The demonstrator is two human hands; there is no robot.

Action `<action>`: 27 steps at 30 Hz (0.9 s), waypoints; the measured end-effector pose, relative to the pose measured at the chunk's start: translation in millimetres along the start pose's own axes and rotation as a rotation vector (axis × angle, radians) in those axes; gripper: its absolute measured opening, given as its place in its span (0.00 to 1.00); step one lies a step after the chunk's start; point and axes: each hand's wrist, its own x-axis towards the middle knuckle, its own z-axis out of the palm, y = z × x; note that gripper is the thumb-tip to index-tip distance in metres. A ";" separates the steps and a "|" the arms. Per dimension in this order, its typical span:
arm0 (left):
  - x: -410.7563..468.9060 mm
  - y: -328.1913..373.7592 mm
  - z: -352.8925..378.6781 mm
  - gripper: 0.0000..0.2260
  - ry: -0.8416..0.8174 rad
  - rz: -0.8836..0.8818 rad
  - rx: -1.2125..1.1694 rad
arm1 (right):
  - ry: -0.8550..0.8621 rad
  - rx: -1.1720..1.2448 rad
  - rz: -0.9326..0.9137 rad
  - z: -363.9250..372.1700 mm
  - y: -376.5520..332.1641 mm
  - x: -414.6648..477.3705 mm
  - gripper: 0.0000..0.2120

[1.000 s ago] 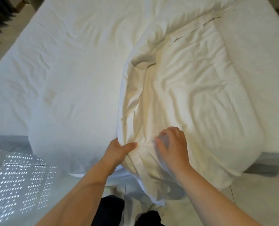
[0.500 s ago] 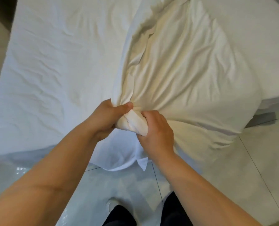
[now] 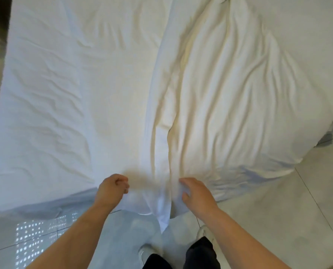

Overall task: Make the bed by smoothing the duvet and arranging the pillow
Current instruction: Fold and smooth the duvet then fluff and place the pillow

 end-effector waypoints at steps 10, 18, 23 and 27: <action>106.2 69.9 -46.9 0.38 0.253 0.252 0.722 | 0.383 0.555 0.002 -104.3 -81.1 142.6 0.34; 134.2 56.4 -56.9 0.37 0.167 0.350 0.405 | 0.395 0.053 0.191 -100.6 -125.4 231.0 0.41; 144.9 40.9 -81.9 0.36 0.020 0.542 0.443 | 0.649 0.470 0.250 -113.8 -115.7 215.9 0.26; 150.8 30.5 -117.9 0.49 -0.112 0.643 0.438 | 0.762 0.404 0.199 -130.1 -162.3 188.4 0.19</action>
